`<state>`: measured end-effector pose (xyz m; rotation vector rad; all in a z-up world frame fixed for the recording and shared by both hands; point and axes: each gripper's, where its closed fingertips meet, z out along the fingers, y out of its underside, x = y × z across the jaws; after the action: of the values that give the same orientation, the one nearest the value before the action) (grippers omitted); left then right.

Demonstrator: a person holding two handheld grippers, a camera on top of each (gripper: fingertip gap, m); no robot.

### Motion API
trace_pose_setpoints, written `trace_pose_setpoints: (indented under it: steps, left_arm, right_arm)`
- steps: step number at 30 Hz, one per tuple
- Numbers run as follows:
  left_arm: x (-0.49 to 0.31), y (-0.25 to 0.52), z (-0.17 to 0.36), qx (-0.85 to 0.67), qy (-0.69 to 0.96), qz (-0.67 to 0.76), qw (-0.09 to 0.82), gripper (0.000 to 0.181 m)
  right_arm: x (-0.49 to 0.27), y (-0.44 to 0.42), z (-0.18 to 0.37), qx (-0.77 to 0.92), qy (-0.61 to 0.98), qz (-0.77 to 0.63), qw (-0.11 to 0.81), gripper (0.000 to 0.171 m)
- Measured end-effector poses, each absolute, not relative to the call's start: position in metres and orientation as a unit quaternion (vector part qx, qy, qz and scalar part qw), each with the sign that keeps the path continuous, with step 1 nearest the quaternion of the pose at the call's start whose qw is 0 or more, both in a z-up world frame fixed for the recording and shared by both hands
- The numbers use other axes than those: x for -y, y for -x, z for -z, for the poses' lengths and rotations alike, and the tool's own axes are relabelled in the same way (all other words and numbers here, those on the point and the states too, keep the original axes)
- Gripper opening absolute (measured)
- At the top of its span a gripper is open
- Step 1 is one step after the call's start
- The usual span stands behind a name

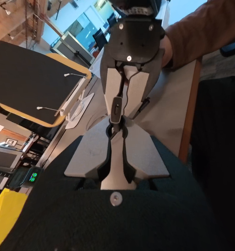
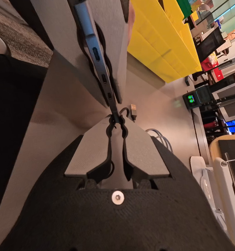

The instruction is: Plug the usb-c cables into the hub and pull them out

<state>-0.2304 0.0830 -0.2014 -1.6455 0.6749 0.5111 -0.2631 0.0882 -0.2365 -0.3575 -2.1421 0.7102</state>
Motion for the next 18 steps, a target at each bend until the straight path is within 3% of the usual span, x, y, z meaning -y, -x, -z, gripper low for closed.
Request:
trace_pose_setpoints:
  steps: [6,12,18]
  left_arm:
    - [-0.087,0.237,0.215,-0.306,0.718,-0.249,0.573,0.008]
    - [-0.085,0.268,0.205,-0.294,0.662,-0.390,0.569,0.008]
    - [-0.086,0.262,0.211,-0.315,0.657,-0.390,0.563,0.008]
  right_arm:
    - [-0.091,0.265,0.238,0.851,0.145,-0.275,0.423,0.007]
    - [-0.130,0.248,0.169,0.772,0.229,-0.389,0.446,0.002]
    - [-0.222,0.218,0.143,0.741,0.436,-0.312,0.404,0.022]
